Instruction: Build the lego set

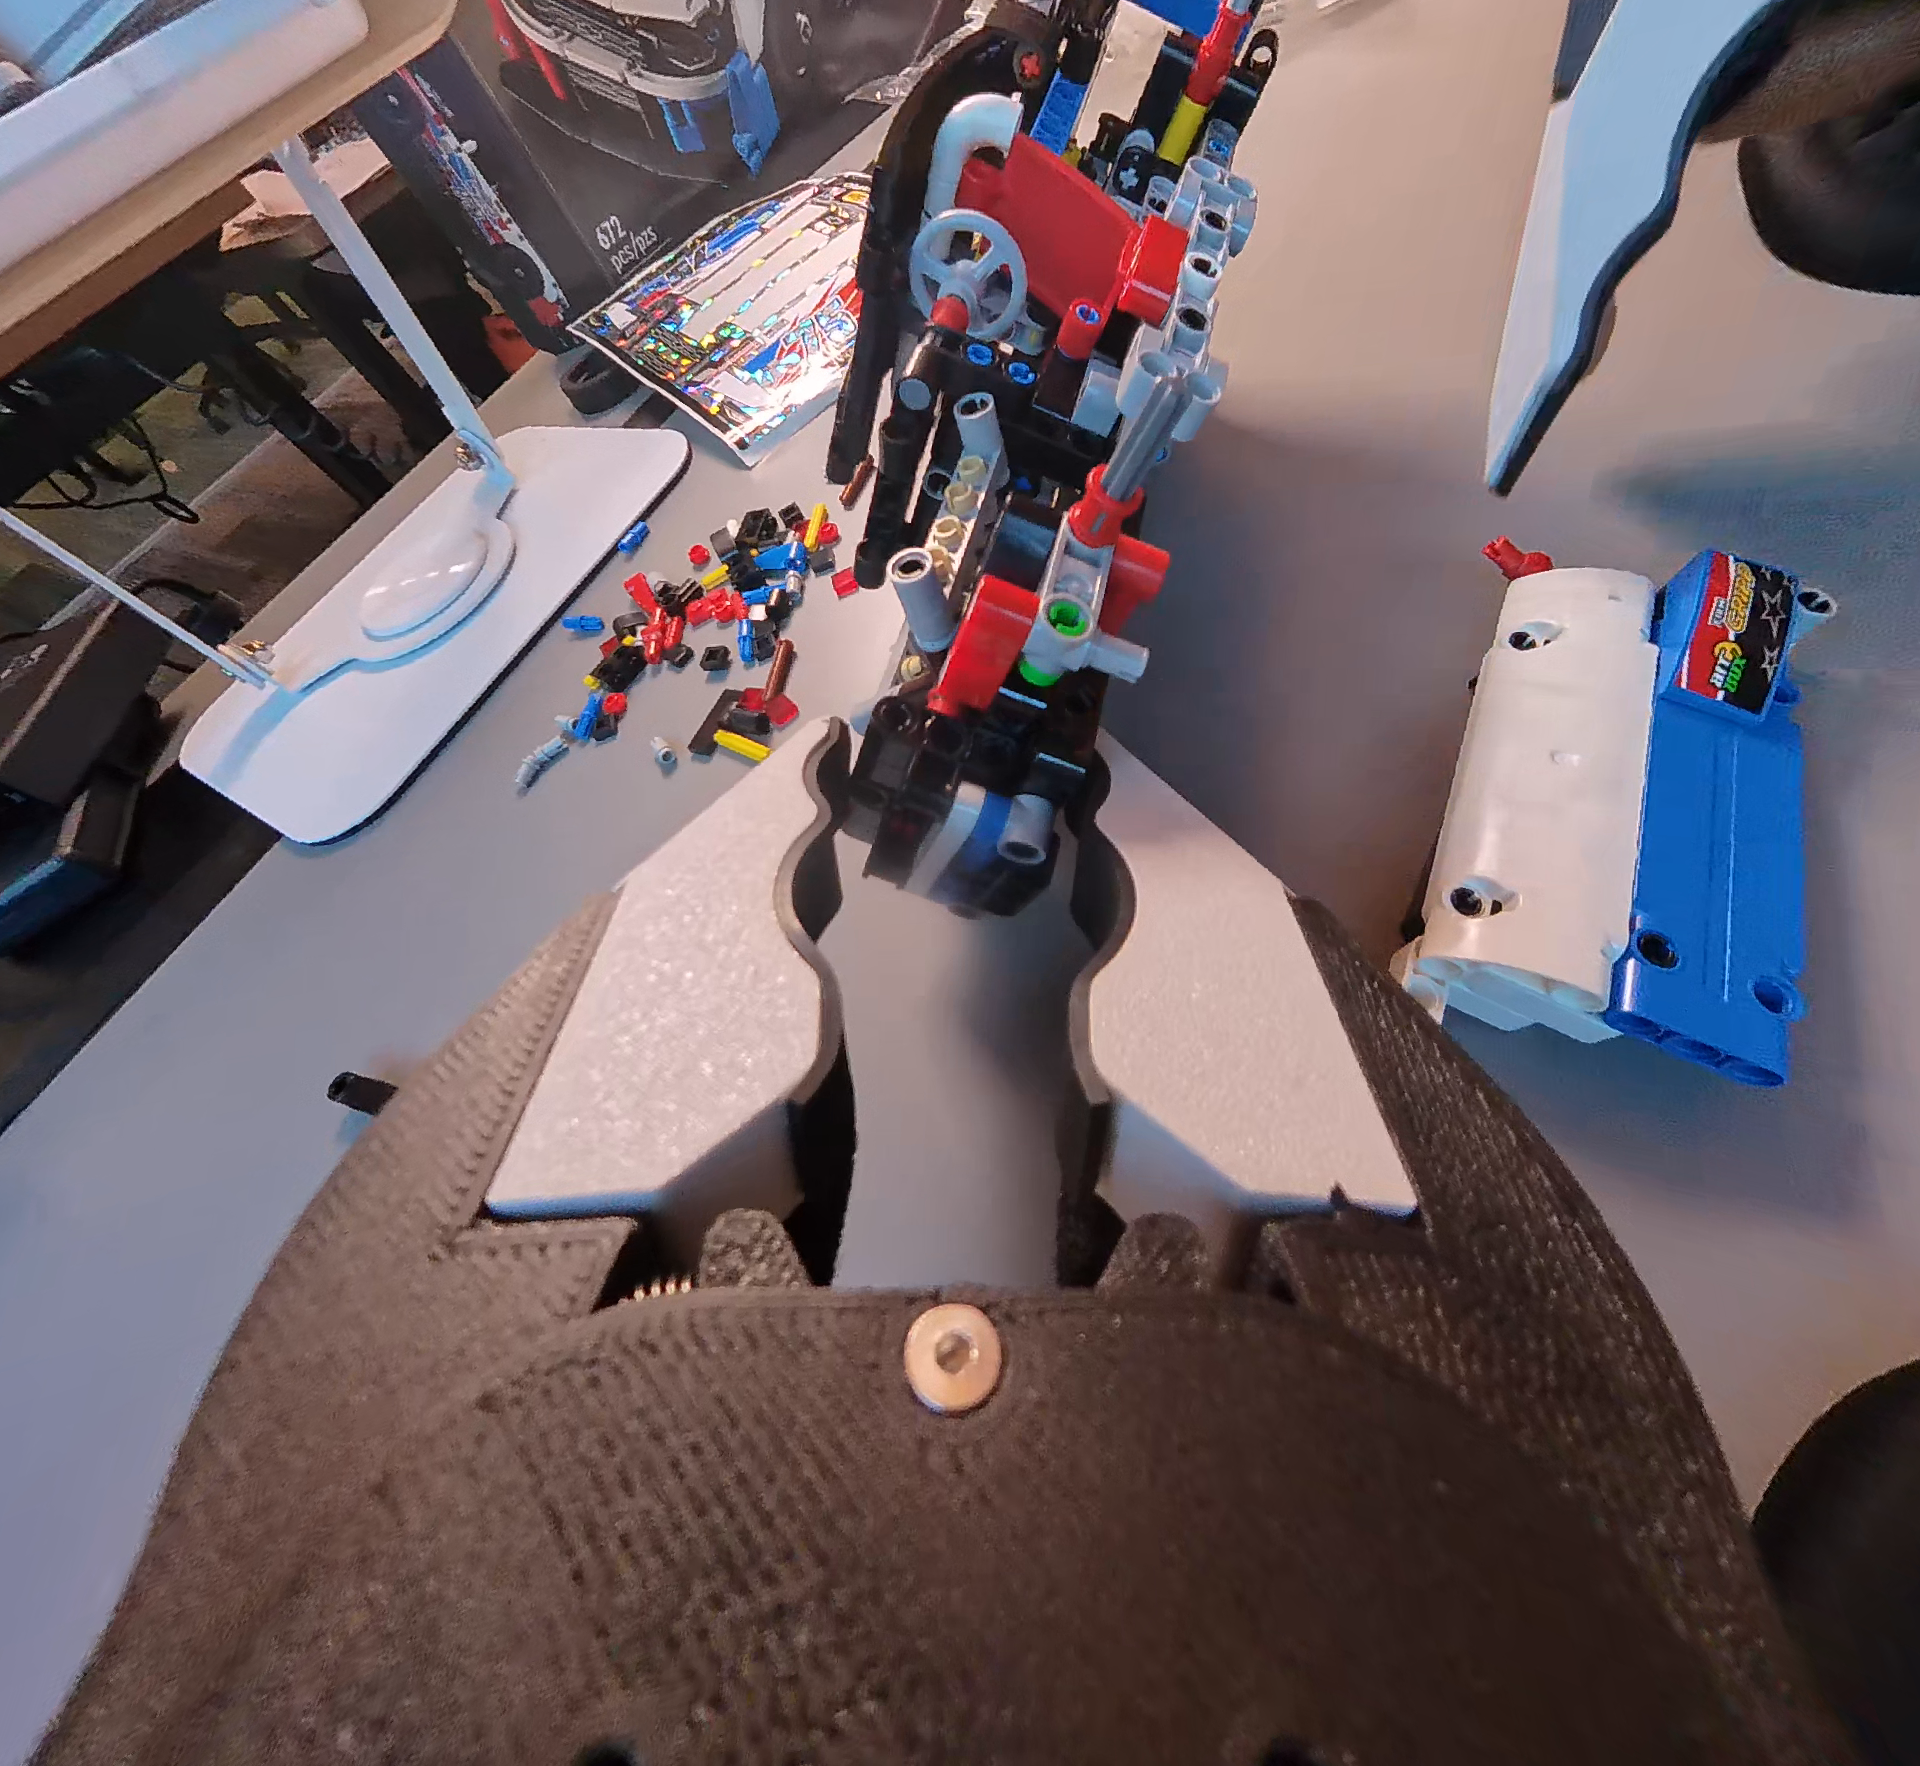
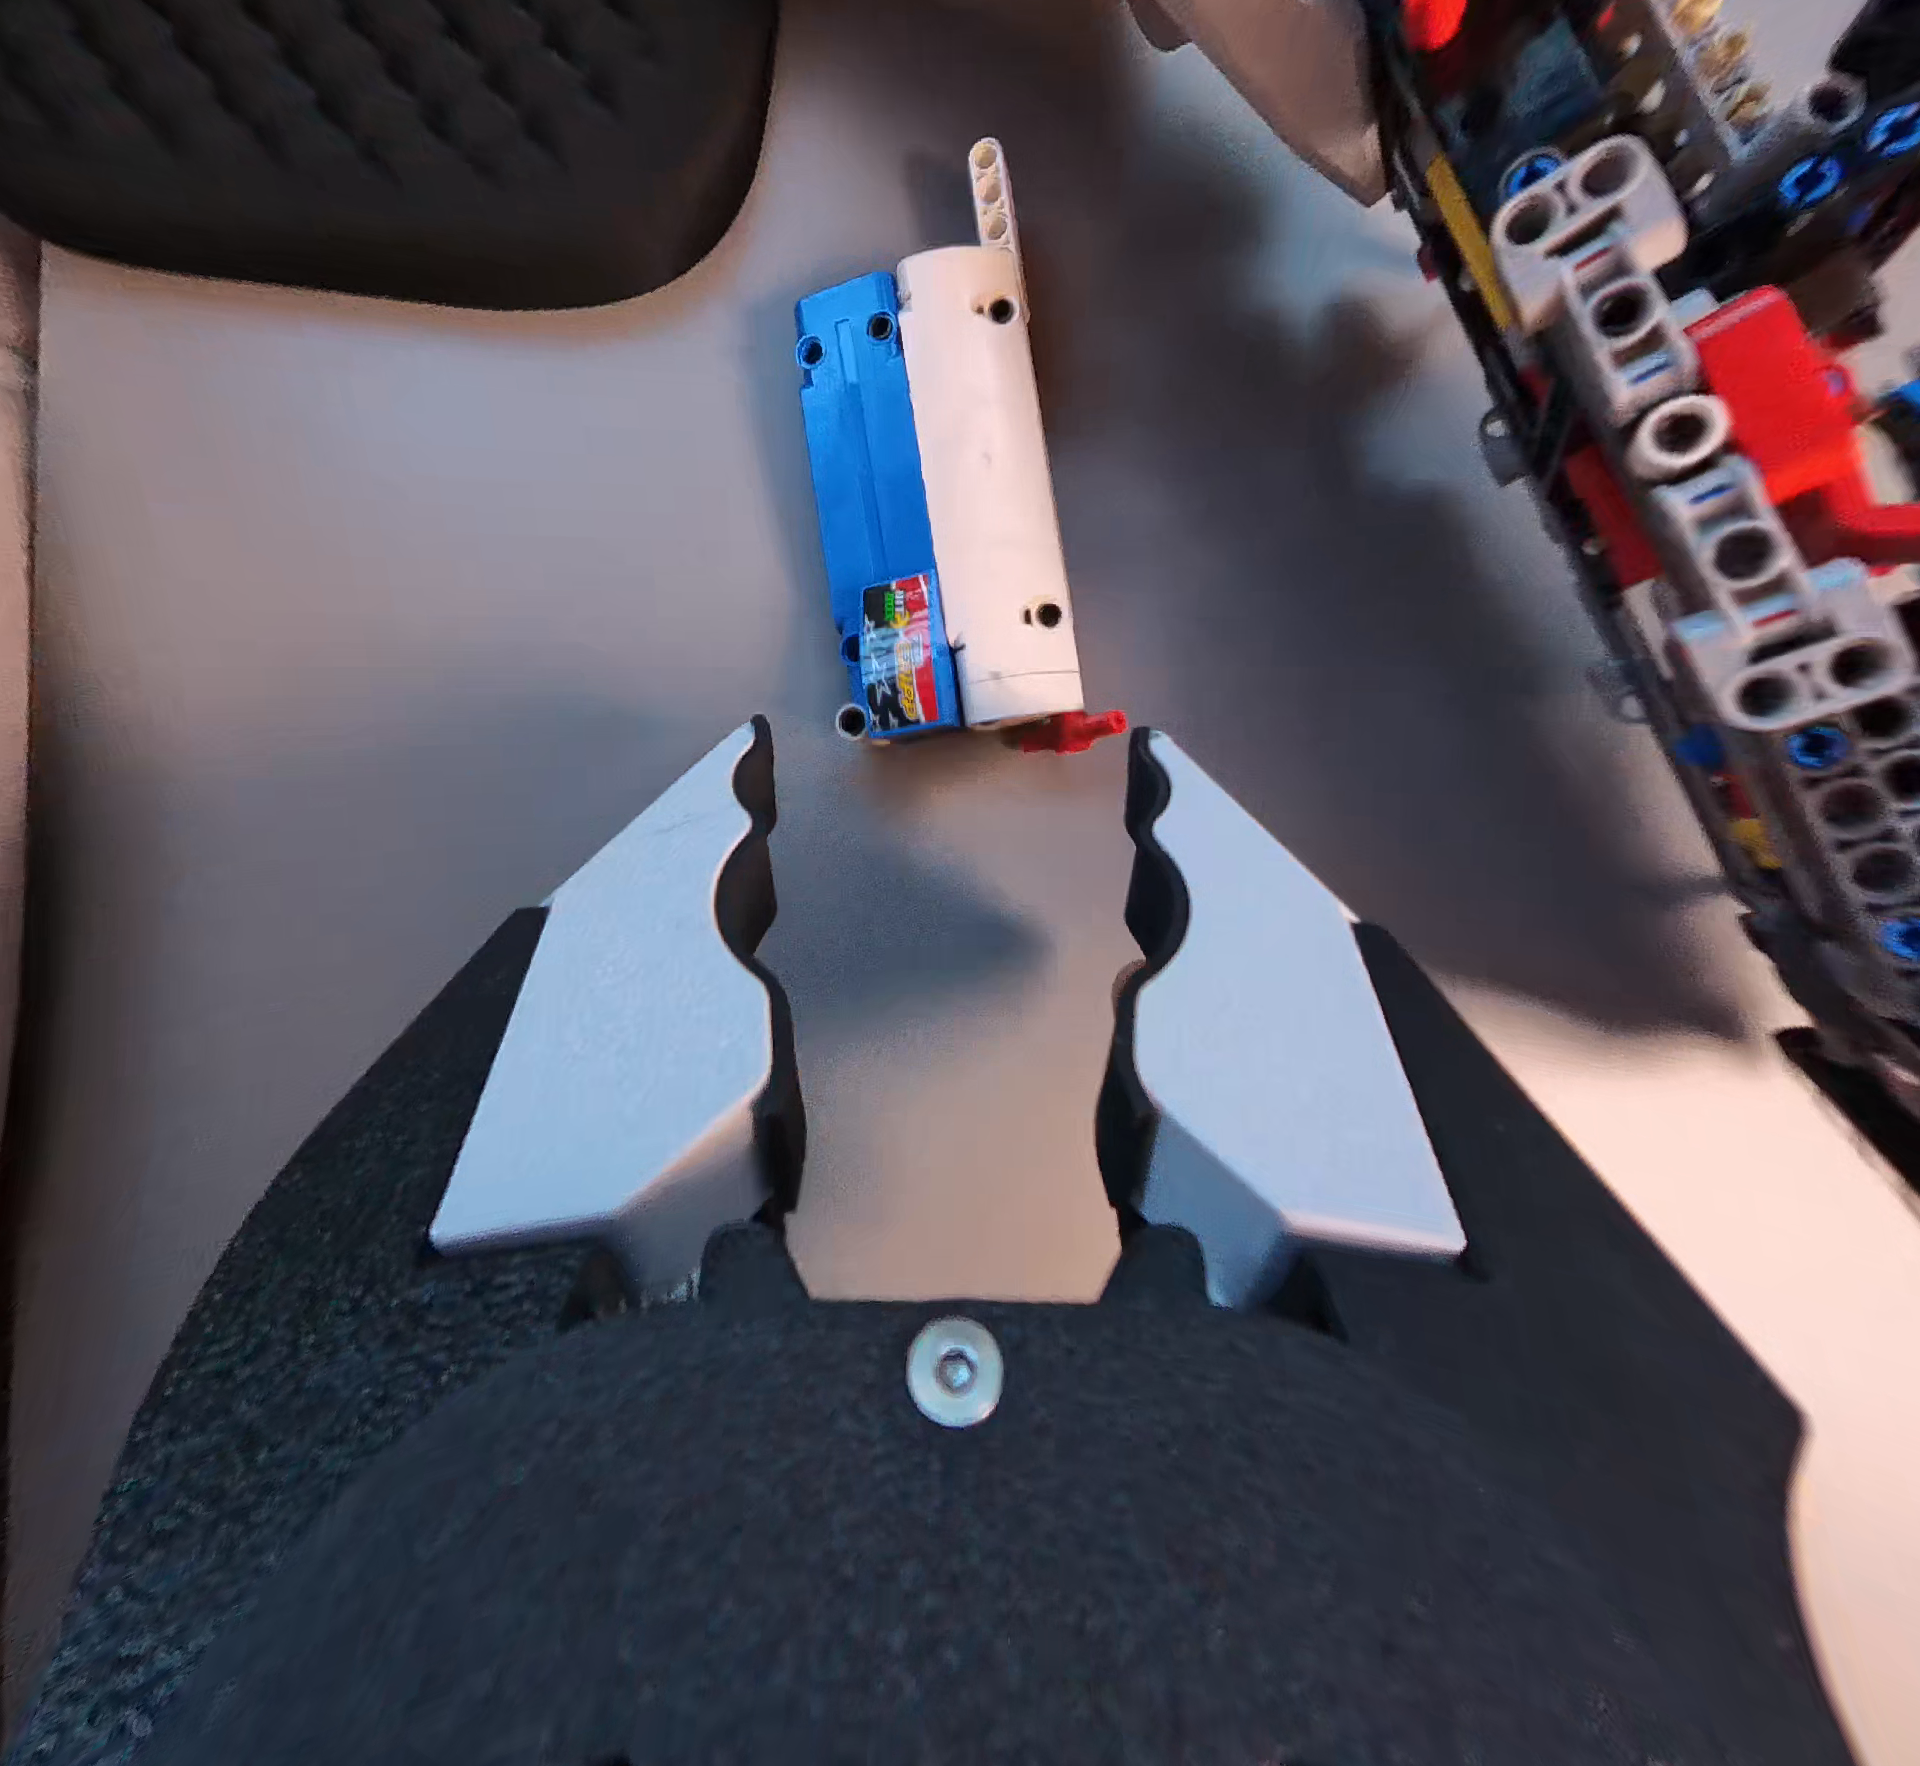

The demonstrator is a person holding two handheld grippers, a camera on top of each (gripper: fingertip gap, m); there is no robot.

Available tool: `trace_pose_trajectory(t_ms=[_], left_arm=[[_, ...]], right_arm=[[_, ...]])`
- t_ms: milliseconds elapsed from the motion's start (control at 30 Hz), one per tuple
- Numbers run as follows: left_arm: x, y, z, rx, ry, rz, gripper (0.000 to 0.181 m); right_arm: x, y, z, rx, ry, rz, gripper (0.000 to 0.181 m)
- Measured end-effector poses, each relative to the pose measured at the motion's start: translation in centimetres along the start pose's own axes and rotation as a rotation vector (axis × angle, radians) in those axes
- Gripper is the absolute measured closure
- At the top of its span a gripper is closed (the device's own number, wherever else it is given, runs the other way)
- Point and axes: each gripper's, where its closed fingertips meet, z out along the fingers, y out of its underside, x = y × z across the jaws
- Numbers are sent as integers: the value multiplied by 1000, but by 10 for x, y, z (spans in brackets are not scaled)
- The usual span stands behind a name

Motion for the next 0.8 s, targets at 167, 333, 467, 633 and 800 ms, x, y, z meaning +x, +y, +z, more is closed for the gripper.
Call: trace_pose_trajectory(t_ms=[167, 333, 467, 633, 800], left_arm=[[2, 1, -1, -4, -15, 20, 141], [4, 4, -3, -10, -24, 32, 140], [8, 14, -2, -60, -29, 91, 136], [8, 22, 1, -113, -61, 167, 131], [0, 26, 2, -135, -91, 165, 132]], right_arm=[[7, -6, 11, 6, -5, 34, 122], [-3, -3, 13, -18, 7, -58, 129], [4, -4, 10, 28, 28, 26, 111], [10, -4, 12, 42, 54, 41, 105], [19, -3, 4, 42, 103, 56, 112]])
